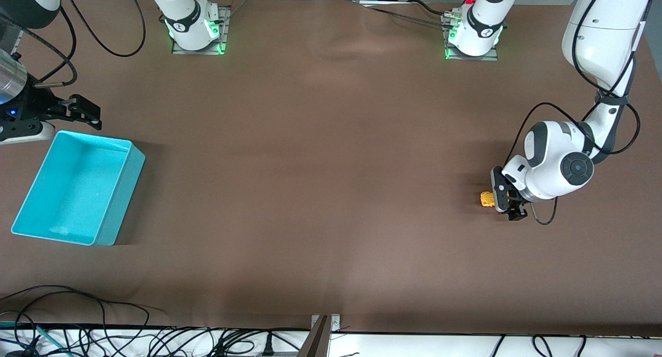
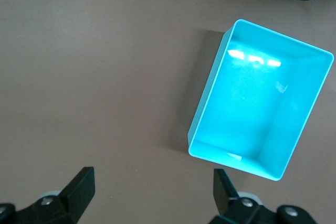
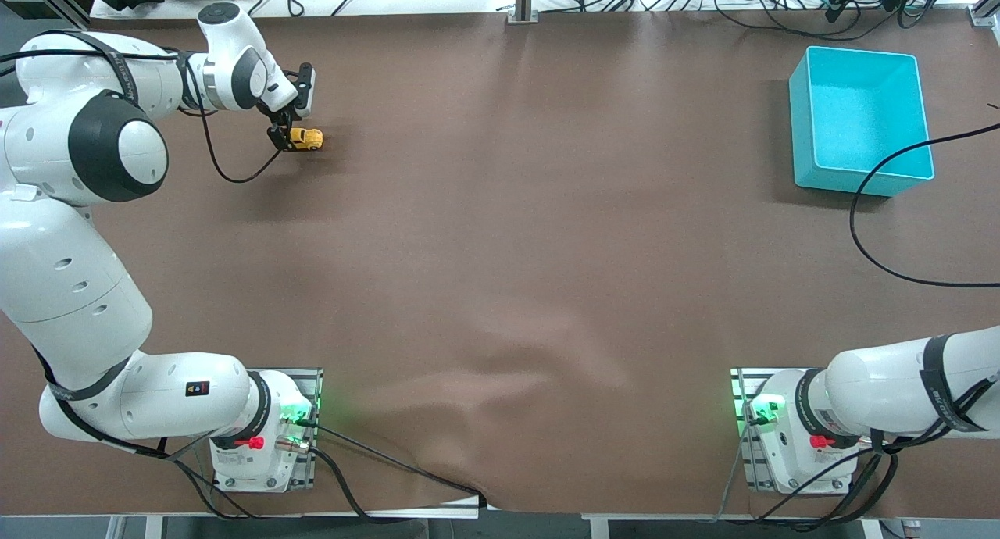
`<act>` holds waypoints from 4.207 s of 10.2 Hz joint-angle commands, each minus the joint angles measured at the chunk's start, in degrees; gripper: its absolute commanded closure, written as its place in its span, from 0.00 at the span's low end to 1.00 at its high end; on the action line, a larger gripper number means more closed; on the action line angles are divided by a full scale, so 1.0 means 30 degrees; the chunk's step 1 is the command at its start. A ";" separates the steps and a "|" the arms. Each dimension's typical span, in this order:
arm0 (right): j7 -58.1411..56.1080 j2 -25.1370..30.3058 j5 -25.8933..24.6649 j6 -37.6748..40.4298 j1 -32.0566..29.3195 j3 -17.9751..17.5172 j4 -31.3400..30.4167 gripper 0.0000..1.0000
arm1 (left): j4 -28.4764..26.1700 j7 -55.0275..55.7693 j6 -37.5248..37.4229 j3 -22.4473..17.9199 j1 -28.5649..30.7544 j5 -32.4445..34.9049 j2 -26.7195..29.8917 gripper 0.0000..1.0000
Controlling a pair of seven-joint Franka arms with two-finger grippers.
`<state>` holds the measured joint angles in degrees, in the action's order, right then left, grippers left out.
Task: Wind up and store yellow beetle car
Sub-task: 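Lower the left gripper over the yellow beetle car, then grasp the yellow car with the left gripper and pull it backward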
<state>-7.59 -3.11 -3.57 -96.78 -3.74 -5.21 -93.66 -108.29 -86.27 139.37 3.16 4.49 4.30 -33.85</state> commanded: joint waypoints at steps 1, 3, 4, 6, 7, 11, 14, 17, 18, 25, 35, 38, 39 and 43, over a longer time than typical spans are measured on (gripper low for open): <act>-0.0196 -0.0136 -0.0040 0.0414 -0.0102 -0.0078 0.0486 0.00 | -0.0289 -0.0627 0.0360 0.0146 0.0289 0.0471 0.0093 0.76; -0.0196 -0.0136 -0.0040 0.0471 -0.0073 -0.0078 0.0486 0.00 | -0.0289 -0.0774 0.0186 0.0175 0.0318 0.0471 0.0208 0.97; -0.0196 -0.0136 -0.0040 0.0472 -0.0102 -0.0049 0.0486 0.00 | -0.0289 -0.0774 -0.0164 0.0234 0.0318 0.0384 0.0267 1.00; -0.0196 -0.0136 -0.0040 0.0501 -0.0102 -0.0049 0.0457 0.00 | -0.0230 -0.0803 -0.1161 0.0935 0.0318 0.0236 0.0588 1.00; -0.0225 -0.0136 -0.0040 0.0501 -0.0131 -0.0020 0.0457 0.00 | -0.0259 -0.0775 -0.1222 0.1198 0.0318 0.0236 0.0648 1.00; -0.0196 -0.0136 -0.0040 0.0472 -0.0043 -0.0078 0.0457 0.00 | -0.0289 -0.0745 -0.1164 0.1260 0.0667 0.0178 0.0152 1.00; -0.0167 -0.0107 -0.0098 0.0472 -0.0014 -0.0107 0.0486 0.00 | -0.0291 -0.3047 -0.1134 0.1085 0.1748 0.0412 0.0326 1.00; -0.0167 -0.0136 0.0164 0.0471 -0.0073 -0.0020 0.0457 0.00 | -0.0261 -0.4840 -0.1134 0.1231 0.4269 0.0382 -0.0084 1.00; -0.0196 -0.0136 0.0223 0.0472 -0.0073 -0.0049 0.0457 0.00 | -0.0230 -0.5485 -0.1134 0.1230 0.4998 0.0412 -0.0084 1.00; -0.0196 -0.0165 0.0224 0.0472 -0.0073 -0.0049 0.0457 0.00 | 0.0414 -0.7395 -0.1135 0.1113 0.8225 0.1054 -0.0289 1.00; -0.0196 -0.0194 0.0224 0.0793 -0.0131 -0.0020 0.0457 0.00 | 0.1381 -0.7952 -0.1134 0.1113 0.8785 0.1027 -0.0904 1.00; -0.0196 -0.0165 0.0224 0.0823 -0.0131 -0.0020 0.0428 0.00 | 0.1411 -0.7923 -0.1134 0.1113 0.8902 0.1027 -0.0904 1.00; -0.0196 -0.0194 0.0224 0.0823 -0.0131 0.0009 0.0428 0.00 | 0.1440 -0.7923 -0.1134 0.1113 0.9047 0.1027 -0.0962 1.00; -0.0196 -0.0165 0.0224 0.0823 -0.0131 0.0009 0.0428 0.00 | 0.1469 -0.7923 -0.1134 0.1084 0.9283 0.0998 -0.1021 1.00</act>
<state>-7.60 -3.24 -3.49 -95.54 -3.77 -5.13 -93.65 -105.53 -109.58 136.18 6.10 31.32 5.84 -35.33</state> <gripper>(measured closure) 0.000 0.546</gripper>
